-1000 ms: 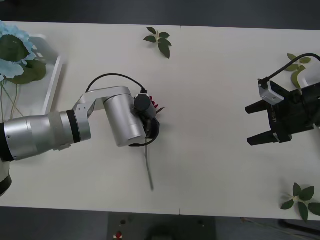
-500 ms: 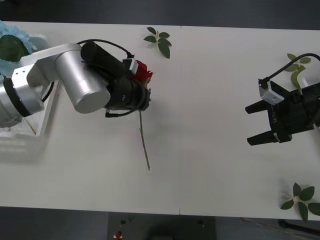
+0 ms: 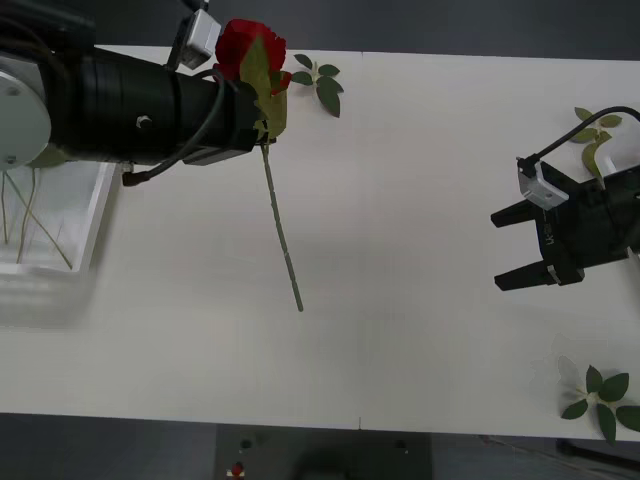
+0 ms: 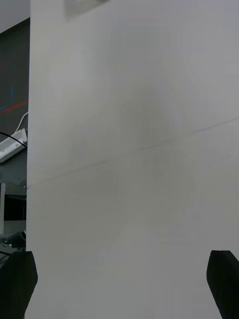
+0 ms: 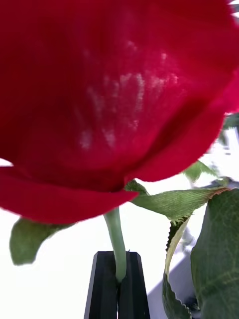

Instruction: Put the red flowers into the right box and the blue flowers into the left box

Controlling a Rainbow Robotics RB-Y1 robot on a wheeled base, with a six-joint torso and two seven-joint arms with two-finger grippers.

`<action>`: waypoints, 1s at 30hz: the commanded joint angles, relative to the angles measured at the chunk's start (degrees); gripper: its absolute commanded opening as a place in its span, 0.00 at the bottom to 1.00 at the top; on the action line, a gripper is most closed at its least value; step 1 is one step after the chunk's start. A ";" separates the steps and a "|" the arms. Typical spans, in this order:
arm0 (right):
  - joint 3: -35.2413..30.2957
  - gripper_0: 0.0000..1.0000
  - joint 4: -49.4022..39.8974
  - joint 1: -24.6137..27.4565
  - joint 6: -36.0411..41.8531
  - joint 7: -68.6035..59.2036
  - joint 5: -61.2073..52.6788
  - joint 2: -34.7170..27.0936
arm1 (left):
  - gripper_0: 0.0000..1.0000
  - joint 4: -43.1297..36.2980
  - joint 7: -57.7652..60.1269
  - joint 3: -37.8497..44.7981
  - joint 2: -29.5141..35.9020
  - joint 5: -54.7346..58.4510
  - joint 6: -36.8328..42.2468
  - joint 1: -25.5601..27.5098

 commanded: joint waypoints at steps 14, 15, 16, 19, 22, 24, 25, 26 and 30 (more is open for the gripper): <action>-8.20 1.00 1.24 -4.93 9.86 -0.64 -2.68 -2.41 | 0.00 -1.66 -9.84 6.52 -8.11 6.93 -14.68 0.21; -8.82 0.99 1.41 -5.81 11.00 -0.64 -3.56 -2.94 | 0.00 -1.66 -10.72 6.43 -8.55 6.84 -14.77 0.21; -9.34 0.99 1.85 -7.04 12.41 -0.64 -4.70 -3.64 | 0.00 -1.66 -11.69 6.16 -9.08 6.66 -14.77 0.21; -9.61 0.98 2.99 -10.82 15.66 -5.61 -7.69 -5.31 | 0.00 -1.83 -13.18 4.85 -10.22 6.31 -15.56 0.21; -9.61 0.87 4.14 -15.04 18.65 -13.70 -11.29 -7.07 | 0.00 -2.45 -13.45 0.63 -10.22 5.17 -20.57 0.30; -9.61 0.82 4.40 -16.79 19.70 -18.36 -12.70 -7.69 | 0.00 -2.62 -13.54 -2.01 -9.96 4.03 -22.50 0.30; -9.61 0.81 4.31 -17.76 20.05 -21.34 -13.58 -7.95 | 0.00 -2.62 -13.62 -3.42 -9.78 3.32 -23.29 0.30; -9.61 0.80 4.05 -18.11 20.14 -23.19 -13.93 -7.95 | 0.00 -2.62 -13.54 -4.30 -9.69 3.06 -23.55 0.30; -9.34 0.80 1.24 -18.46 17.94 -32.86 -16.13 -7.77 | 0.00 -2.62 -13.62 -9.13 -8.46 2.36 -25.75 0.38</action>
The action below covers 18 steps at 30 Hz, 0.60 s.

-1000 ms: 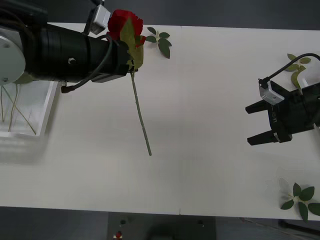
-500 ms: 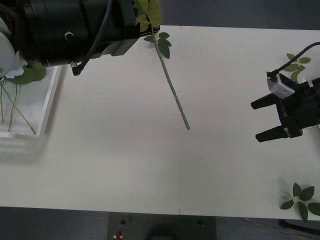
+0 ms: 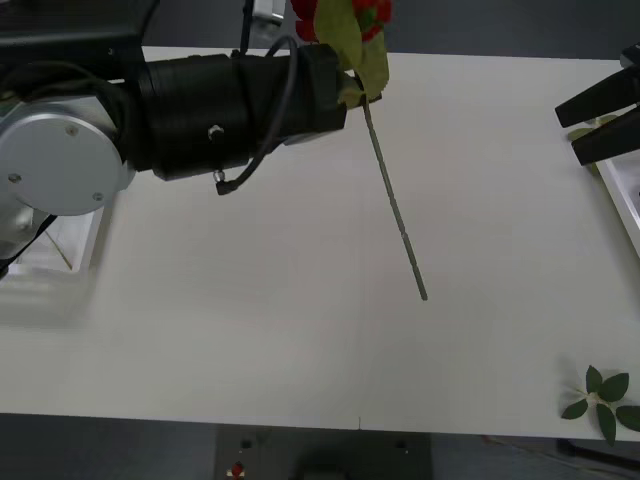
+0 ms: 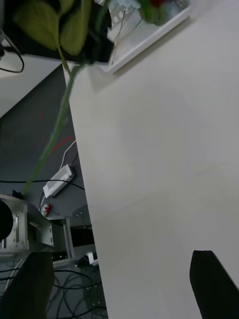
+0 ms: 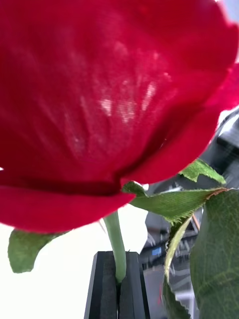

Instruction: Put the red flowers into the right box and the blue flowers into the left box

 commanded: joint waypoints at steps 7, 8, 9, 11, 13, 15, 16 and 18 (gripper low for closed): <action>1.64 0.82 -8.87 -0.13 -4.65 -17.89 2.34 0.99 | 0.00 -1.41 -2.56 -8.58 4.16 -1.94 -5.85 -0.47; 2.70 0.88 -9.84 -0.13 -4.65 -19.47 3.40 0.99 | 0.00 -1.41 -2.56 -9.55 4.24 -2.29 -6.73 -0.38; 3.58 0.93 -10.36 -0.13 -4.73 -20.61 4.10 0.99 | 0.00 -1.41 -2.65 -10.25 4.24 -2.47 -7.34 -0.38; 5.42 1.00 -11.51 -0.13 -4.73 -22.63 5.77 1.26 | 0.00 -1.41 -2.91 -11.84 4.24 -3.35 -9.19 0.14; 6.92 1.00 -12.47 -0.13 -4.73 -23.51 7.53 1.61 | 0.00 -1.41 -3.00 -13.16 4.24 -4.93 -10.59 0.41; 8.67 1.00 -13.88 -0.04 -5.09 -23.60 10.34 1.87 | 0.00 -1.41 -3.00 -14.56 4.42 -6.42 -11.91 0.67; 9.20 1.00 -14.50 0.31 -5.70 -23.78 11.22 1.87 | 0.00 -1.41 -3.00 -15.09 4.60 -6.69 -12.18 0.67; 9.64 1.00 -16.25 2.07 -7.11 -24.04 12.63 1.96 | 0.00 -1.41 -3.09 -15.79 4.95 -6.95 -12.62 0.85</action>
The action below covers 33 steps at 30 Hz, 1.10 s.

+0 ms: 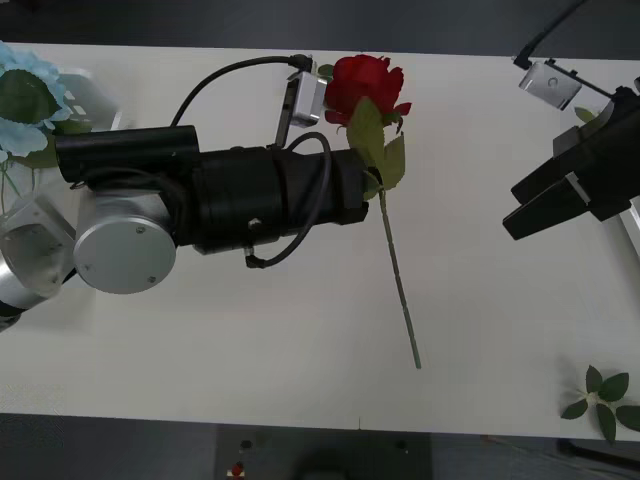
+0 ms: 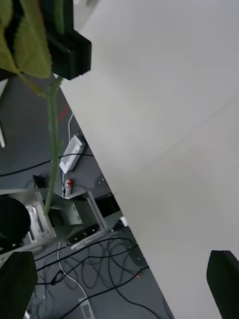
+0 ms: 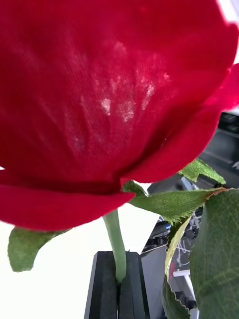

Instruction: Put the red flowers into the right box and the blue flowers into the left box

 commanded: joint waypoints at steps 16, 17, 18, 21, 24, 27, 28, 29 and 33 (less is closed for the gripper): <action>-0.32 1.00 -15.01 15.32 -16.46 -14.15 4.74 6.16 | 0.00 -1.76 -3.42 -0.63 1.36 -1.34 -1.76 1.71; -0.32 1.00 -15.63 15.76 -17.17 -15.03 5.44 6.68 | 0.00 -1.67 -3.51 -0.63 1.36 -1.34 -1.85 1.71; -0.32 1.00 -16.51 16.47 -18.04 -16.09 6.41 7.21 | 0.00 -1.67 -3.51 -0.63 1.36 -1.25 -1.94 1.71; -0.32 1.00 -18.53 18.66 -21.12 -17.32 9.31 8.88 | 0.00 -1.67 -3.60 -0.63 1.36 -1.07 -2.11 1.62; -0.15 1.00 -20.02 20.60 -24.02 -17.76 12.21 10.55 | 0.00 -1.67 -3.60 -0.63 1.45 -0.90 -2.11 1.62; 0.29 1.00 -20.90 22.00 -26.04 -17.93 13.88 11.69 | 0.00 -1.67 -3.69 -0.63 1.53 -0.72 -2.11 1.62; 0.29 1.00 -21.08 22.44 -26.48 -18.02 14.49 12.04 | 0.00 -1.67 -3.69 -0.63 1.45 -0.63 -2.11 1.62; 0.29 1.00 -21.34 22.80 -26.83 -18.11 14.84 12.13 | 0.00 -1.67 -3.69 -0.63 1.45 -0.55 -2.11 1.71; 0.29 1.00 -22.13 24.29 -28.94 -17.93 14.93 12.13 | 0.00 -1.67 -3.95 -0.63 1.45 -0.46 -2.46 1.62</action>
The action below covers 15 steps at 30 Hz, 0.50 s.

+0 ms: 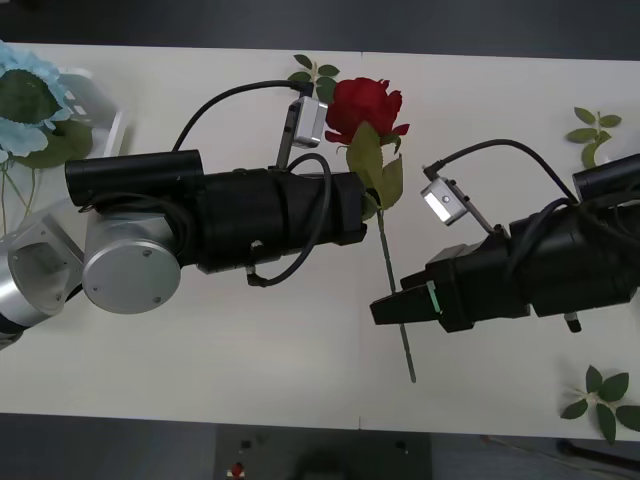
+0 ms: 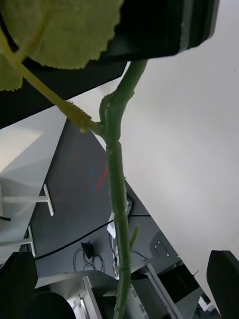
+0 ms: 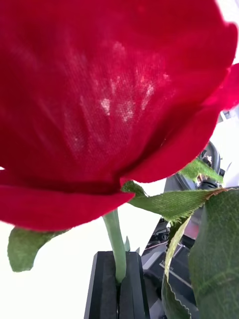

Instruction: Put the red flowers into the right box and the blue flowers into the left box

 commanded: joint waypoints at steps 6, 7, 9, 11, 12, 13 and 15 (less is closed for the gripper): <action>0.30 1.00 -2.57 1.88 -3.72 -1.91 0.01 0.03 | 0.00 -1.66 -2.73 0.86 1.44 0.91 -1.05 -0.27; 0.39 1.00 -2.57 2.06 -4.43 -1.83 0.01 0.12 | 0.00 -1.66 -2.73 0.86 1.44 0.91 -1.13 -0.27; 0.57 1.00 -2.66 2.06 -5.66 -1.65 0.88 0.20 | 0.00 -1.74 -2.90 0.86 1.44 0.99 -1.05 -0.27; 0.74 1.00 -3.10 2.15 -6.62 -2.00 2.11 0.20 | 0.00 -1.74 -2.90 0.86 1.44 1.08 -1.05 -0.18; 1.01 0.98 -3.10 2.15 -7.15 -2.00 2.73 0.20 | 0.00 -1.74 -2.99 0.86 1.44 1.08 -1.05 -0.27; 1.36 0.65 -3.28 2.15 -7.94 -1.83 3.26 0.29 | 0.00 -1.74 -3.08 0.86 1.44 1.17 -1.05 -0.27; 1.97 0.00 -3.36 2.15 -9.17 -2.00 3.26 0.38 | 0.00 -1.83 -3.17 0.86 1.44 1.17 -1.05 -0.18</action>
